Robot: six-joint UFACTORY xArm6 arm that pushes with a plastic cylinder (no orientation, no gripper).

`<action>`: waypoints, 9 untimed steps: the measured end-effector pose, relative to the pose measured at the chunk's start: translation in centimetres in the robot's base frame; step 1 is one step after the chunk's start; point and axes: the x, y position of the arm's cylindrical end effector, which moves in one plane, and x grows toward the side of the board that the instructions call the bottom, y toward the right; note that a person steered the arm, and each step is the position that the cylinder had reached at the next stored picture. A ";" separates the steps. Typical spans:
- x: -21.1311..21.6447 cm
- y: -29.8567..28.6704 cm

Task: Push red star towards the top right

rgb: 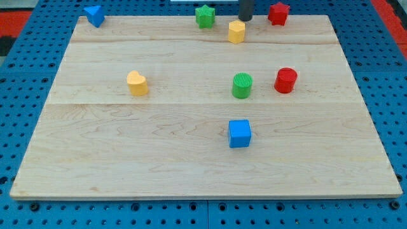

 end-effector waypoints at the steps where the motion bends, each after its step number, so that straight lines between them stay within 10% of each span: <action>1: -0.1 1.9; 9: 3.0 16.7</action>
